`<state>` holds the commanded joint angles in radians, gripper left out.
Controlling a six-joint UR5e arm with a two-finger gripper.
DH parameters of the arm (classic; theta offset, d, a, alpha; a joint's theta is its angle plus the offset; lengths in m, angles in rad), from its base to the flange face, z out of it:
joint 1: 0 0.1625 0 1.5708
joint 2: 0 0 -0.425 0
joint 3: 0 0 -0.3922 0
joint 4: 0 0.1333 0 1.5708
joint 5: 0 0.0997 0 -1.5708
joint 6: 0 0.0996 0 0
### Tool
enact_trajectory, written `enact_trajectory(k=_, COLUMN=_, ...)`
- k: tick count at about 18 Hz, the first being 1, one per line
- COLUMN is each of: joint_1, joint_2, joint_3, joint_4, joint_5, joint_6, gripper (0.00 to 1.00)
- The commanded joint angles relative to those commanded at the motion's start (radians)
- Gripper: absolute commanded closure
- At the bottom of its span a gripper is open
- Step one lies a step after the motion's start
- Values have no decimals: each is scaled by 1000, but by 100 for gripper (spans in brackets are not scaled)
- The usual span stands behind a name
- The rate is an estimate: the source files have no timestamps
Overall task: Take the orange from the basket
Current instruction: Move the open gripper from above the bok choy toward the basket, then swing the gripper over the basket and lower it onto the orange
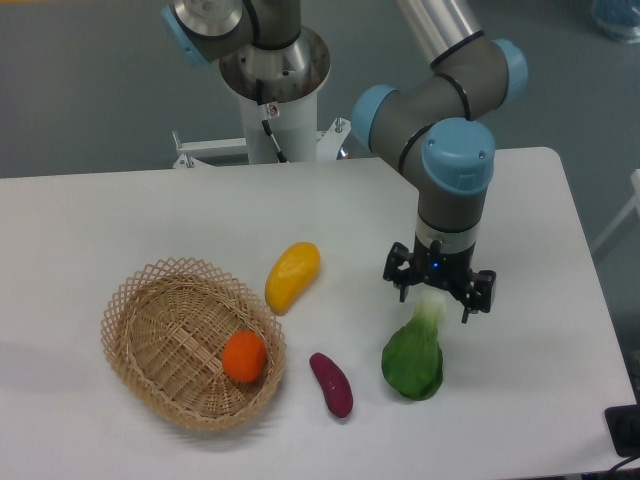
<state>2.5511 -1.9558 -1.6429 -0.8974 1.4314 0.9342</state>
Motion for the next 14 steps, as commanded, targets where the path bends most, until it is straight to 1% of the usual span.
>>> enact_trajectory(k=5, joint_1=-77, joint_2=2, joint_3=-6, joint_4=-2, joint_5=0, joint_6=-86, gripper=0)
enact_trajectory(k=9, joint_1=-158, joint_2=2, joint_3=-21, joint_4=-2, joint_5=3, joint_6=-133, gripper=0)
enact_trajectory(k=14, joint_1=-248, joint_2=-11, joint_3=-21, joint_4=0, joint_5=4, joint_6=-209, gripper=0)
